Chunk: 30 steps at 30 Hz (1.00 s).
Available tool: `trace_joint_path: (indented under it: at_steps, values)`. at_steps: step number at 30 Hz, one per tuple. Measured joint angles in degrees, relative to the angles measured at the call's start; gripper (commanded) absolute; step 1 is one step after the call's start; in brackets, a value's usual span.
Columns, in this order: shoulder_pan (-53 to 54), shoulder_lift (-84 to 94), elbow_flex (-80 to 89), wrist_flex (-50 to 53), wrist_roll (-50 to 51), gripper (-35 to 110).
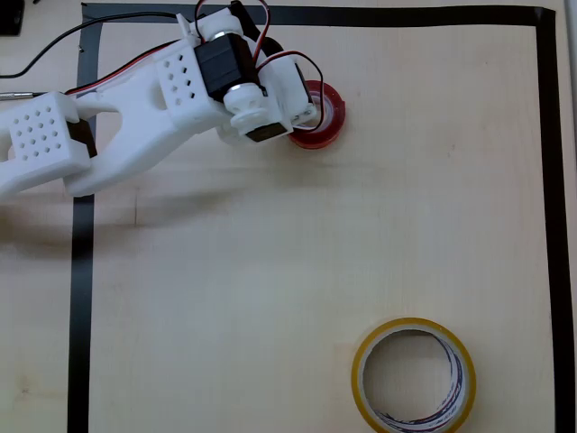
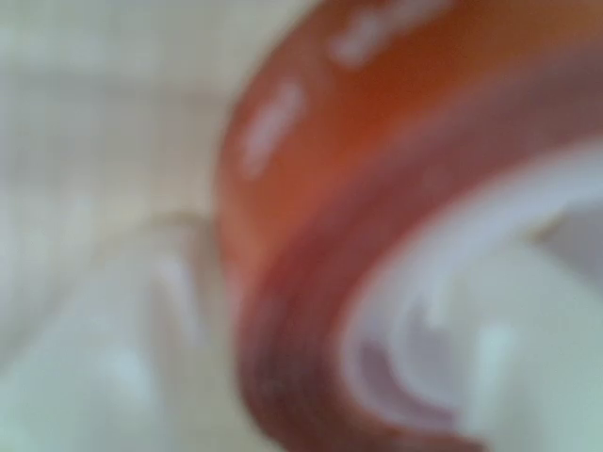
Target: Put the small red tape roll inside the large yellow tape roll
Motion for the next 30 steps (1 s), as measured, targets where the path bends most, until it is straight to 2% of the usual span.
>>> trace_joint_path:
  at_steps: [5, 20, 30]
  values:
    - [0.4, -0.2, 0.0, 0.1, -0.2, 0]
    - [1.1, 0.0, -0.1, 0.2, -0.3, 0]
    - [7.2, 3.5, 0.1, -0.8, -4.9, 0]
